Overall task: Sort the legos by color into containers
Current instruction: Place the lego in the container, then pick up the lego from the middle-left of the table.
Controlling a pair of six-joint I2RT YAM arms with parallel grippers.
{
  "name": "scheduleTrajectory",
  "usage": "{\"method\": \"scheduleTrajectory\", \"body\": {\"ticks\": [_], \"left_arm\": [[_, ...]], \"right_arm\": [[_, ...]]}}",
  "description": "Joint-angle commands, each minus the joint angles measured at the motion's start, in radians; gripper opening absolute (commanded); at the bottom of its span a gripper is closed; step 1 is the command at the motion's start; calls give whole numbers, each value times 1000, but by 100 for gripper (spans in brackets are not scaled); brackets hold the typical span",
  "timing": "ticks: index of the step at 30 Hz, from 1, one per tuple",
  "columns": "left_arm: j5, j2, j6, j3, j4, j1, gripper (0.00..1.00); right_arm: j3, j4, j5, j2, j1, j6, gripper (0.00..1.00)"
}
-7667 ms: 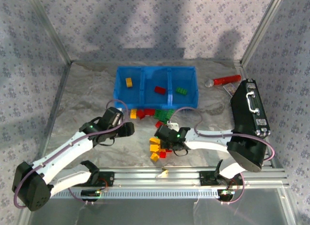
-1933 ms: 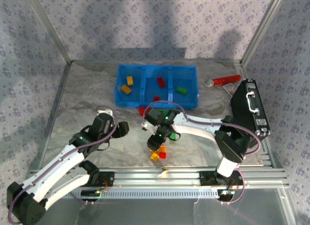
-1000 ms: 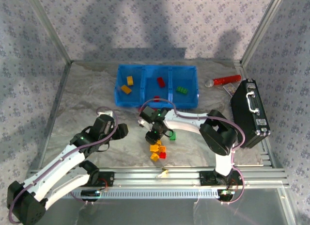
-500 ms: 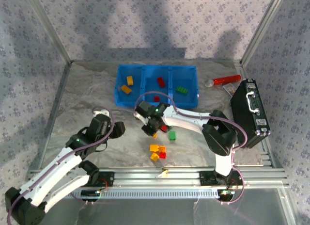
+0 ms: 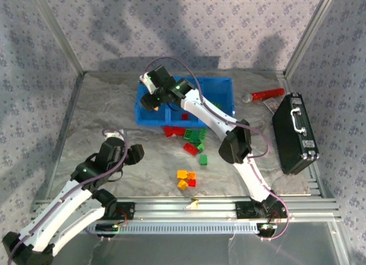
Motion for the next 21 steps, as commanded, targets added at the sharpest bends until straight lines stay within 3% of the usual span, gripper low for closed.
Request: {"method": "scheduleTrajectory", "body": {"ticks": [1, 3, 7, 14, 21], "left_arm": [[40, 7, 47, 54, -25, -47, 66], [30, 48, 79, 69, -11, -107, 66], [3, 207, 137, 117, 42, -252, 66], [29, 507, 121, 242, 84, -406, 68], [100, 649, 64, 262, 146, -447, 68]], "right_arm": [[16, -90, 19, -18, 9, -42, 87], [-77, -48, 49, -91, 27, -57, 93], [-233, -27, 75, -251, 34, -46, 94], [-703, 108, 94, -639, -29, 47, 96], [-1037, 180, 88, -901, -109, 134, 97]]}}
